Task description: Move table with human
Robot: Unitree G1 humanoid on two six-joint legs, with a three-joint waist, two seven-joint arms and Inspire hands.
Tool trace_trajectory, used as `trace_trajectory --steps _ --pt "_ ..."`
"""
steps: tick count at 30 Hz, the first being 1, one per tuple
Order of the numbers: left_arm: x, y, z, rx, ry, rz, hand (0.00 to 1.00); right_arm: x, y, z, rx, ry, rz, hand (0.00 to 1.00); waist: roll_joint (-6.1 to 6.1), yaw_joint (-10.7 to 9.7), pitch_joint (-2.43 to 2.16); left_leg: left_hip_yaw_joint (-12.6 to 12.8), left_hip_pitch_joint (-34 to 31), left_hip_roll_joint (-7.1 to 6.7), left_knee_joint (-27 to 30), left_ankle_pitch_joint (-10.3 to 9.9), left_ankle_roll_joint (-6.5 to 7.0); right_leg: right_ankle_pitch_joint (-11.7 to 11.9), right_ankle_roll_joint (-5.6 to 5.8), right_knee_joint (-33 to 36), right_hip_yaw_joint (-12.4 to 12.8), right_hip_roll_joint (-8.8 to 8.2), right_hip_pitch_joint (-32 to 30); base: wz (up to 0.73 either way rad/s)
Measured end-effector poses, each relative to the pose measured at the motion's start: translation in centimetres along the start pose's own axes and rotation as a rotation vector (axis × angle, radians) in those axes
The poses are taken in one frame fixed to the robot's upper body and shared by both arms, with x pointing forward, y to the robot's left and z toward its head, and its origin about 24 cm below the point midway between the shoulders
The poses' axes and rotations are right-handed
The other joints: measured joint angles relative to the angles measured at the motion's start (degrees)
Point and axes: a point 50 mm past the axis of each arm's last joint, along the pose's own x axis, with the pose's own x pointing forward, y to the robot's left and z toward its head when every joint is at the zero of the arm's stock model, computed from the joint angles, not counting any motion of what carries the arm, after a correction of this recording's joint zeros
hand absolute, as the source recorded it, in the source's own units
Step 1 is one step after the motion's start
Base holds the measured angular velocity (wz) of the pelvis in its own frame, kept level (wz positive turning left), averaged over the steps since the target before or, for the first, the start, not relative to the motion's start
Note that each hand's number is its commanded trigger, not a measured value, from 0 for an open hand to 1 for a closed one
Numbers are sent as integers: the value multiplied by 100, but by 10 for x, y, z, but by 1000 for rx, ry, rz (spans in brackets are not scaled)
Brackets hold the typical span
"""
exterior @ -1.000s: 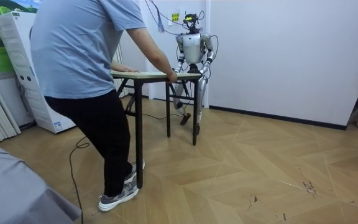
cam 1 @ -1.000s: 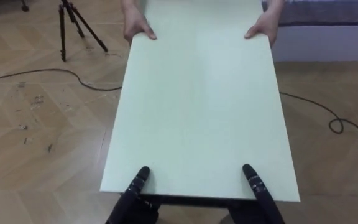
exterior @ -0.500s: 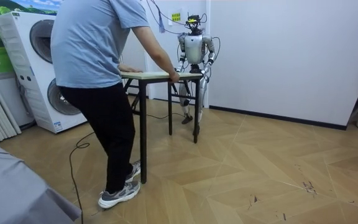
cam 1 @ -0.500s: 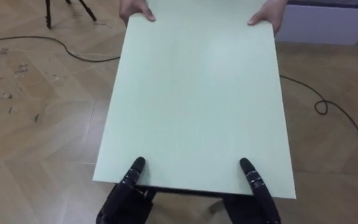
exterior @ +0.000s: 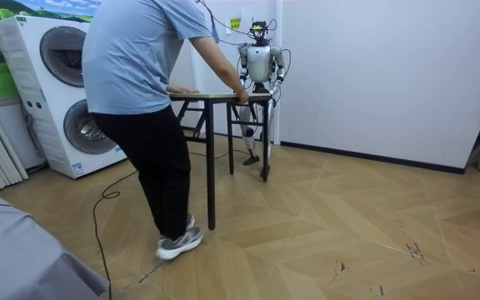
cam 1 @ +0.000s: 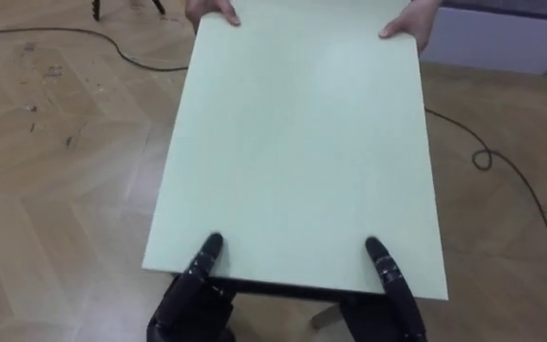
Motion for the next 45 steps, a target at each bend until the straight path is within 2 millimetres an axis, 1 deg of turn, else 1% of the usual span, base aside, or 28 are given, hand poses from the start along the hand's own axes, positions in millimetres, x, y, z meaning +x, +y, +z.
trace_trajectory --steps 2,4,6,7,8,10,11,12,13,14,15,16,17,18,19,20,24,25,26,28,29,30,32,35,36,39,41,45 --pt "-11 7 -3 -24 -8 21 100 -1 -1 -1 -25 27 -3 100 201 -247 -29 -224 185 51 1178 -600 18 46 -5 -64 -636 6 168 -3" --pt "-11 8 -3 -30 -4 26 100 -1 -1 -1 -42 32 -2 100 280 -432 -21 -322 309 53 1369 -798 -15 -8 6 34 -973 -30 178 33" --pt "-11 8 -6 -46 6 37 100 -2 -2 1 -54 26 -7 100 299 -488 -21 -385 387 -32 1286 -898 -162 -108 107 187 -1229 -196 163 -3" --pt "-13 9 -9 -60 10 46 100 -3 -2 3 -67 27 -9 100 315 -482 -44 -420 425 -68 1484 -935 -274 -110 117 197 -1516 -349 202 -54" --pt "-19 11 -11 -74 9 62 100 -3 -2 3 -77 34 -9 100 385 -533 -56 -373 656 38 1997 -970 -210 -52 203 122 -1898 -446 375 -56" --pt "-25 10 -11 -87 14 57 100 0 2 3 -89 43 9 100 518 -678 -61 -330 1169 210 1578 -955 -50 131 191 213 -2366 -527 514 17" --pt "-17 5 -13 -68 38 39 100 -2 0 10 -101 19 5 100 553 -851 6 -326 1391 13 938 -1224 78 50 -44 717 -1968 -679 297 91" --pt "-14 3 -14 -59 43 42 100 -4 -2 11 -96 9 -3 100 490 -975 11 -468 1533 -150 600 -1227 78 -26 -130 873 -1552 -681 33 82" --pt "-12 1 -13 -58 24 30 100 -2 1 11 -96 4 15 100 584 -980 -56 -797 1605 -172 -72 -1228 78 -152 -169 602 -607 46 -547 33" --pt "-12 1 -6 -53 5 2 100 4 7 9 -108 13 50 100 664 -1081 -38 -1149 1614 -100 -568 -1207 74 160 -323 -40 68 868 -972 27" --pt "-12 0 -5 -54 5 -12 100 5 9 9 -111 12 64 100 699 -1133 -16 -1301 1626 -106 -809 -1205 70 448 -369 -394 281 1150 -1111 65" --pt "-11 -1 -3 -51 19 -30 100 2 11 9 -107 -2 77 100 621 -1251 -18 -1434 1656 -260 -1144 -1241 22 1177 -536 -878 507 1322 -1376 88" --pt "-12 -1 -4 -51 31 -40 100 -3 11 9 -101 -16 82 100 507 -1275 -26 -1437 1692 -467 -1191 -1482 25 1705 -539 -831 670 1168 -1586 85" --pt "-11 -3 -6 -49 40 -58 100 -6 12 10 -109 -24 96 100 471 -1300 -4 -1415 1719 -572 -1115 -1708 44 1868 -663 -554 711 983 -1706 54" --pt "-4 -9 -11 -71 47 -85 100 -6 17 16 -125 -45 115 100 523 -1279 49 -1233 1689 -605 -830 -2118 99 1430 -548 -16 642 904 -1884 5" --pt "2 -13 -9 -73 29 -94 100 1 22 18 -132 -45 118 100 448 -1178 57 -1094 1529 -680 -533 -2158 120 1286 -281 87 395 791 -1971 -11" --pt "26 -21 -3 -57 23 -90 100 14 24 22 -129 -49 92 100 469 -1260 55 -724 1104 -814 142 -2331 380 1622 -117 -287 58 667 -1977 28" --pt "32 -23 -1 -51 23 -93 100 19 26 25 -127 -60 92 100 447 -1265 48 -631 1008 -877 162 -2342 566 1871 18 -502 110 662 -1991 18" --pt "34 -23 0 -52 19 -84 100 22 26 26 -123 -60 91 100 395 -1244 -6 -584 842 -932 136 -2214 697 2209 290 -815 172 609 -1953 18" --pt "32 -20 -3 -58 24 -71 100 18 22 26 -122 -52 76 100 381 -1333 -26 -524 790 -1043 73 -2016 809 2587 482 -938 540 518 -1906 24" --pt "30 -17 -7 -54 40 -56 100 12 16 28 -113 -57 48 100 411 -1331 -16 -378 853 -956 53 -1953 802 2366 295 -418 845 426 -1958 38" --pt "30 -15 -9 -49 52 -49 100 8 12 28 -104 -61 36 100 429 -1314 -11 -279 898 -898 19 -1916 782 2055 229 65 920 326 -2000 46" --pt "26 -12 -15 -31 88 -32 100 -7 1 25 -78 -69 4 100 482 -1224 -26 188 1073 -603 -295 -1679 621 759 310 1967 1406 -107 -1950 43" --pt "19 -9 -16 -37 86 -21 100 -11 -1 19 -76 -64 4 100 494 -1129 -47 503 1190 -482 -655 -1395 425 -46 553 2165 1710 -491 -1115 1" --pt "18 -8 -15 -34 84 -17 100 -11 -1 18 -76 -63 4 100 474 -1070 -47 509 1191 -484 -675 -1369 385 -106 631 1969 1710 -477 -1000 -34" --pt "16 -6 -13 -22 79 -12 100 -11 -2 13 -58 -59 -4 100 319 -888 -63 493 1262 -552 -1023 -1123 309 -122 632 1052 1619 -265 -663 -26" --pt "14 -4 -11 -14 75 -4 100 -11 -2 12 -57 -56 -15 100 258 -756 -55 469 1285 -452 -1189 -979 277 107 480 480 1581 -55 -520 -31" --pt "9 0 -13 -18 73 12 100 -15 -5 9 -52 -50 -30 100 172 -754 -52 426 1377 -353 -1400 -827 232 389 438 -128 1527 149 -240 -5"
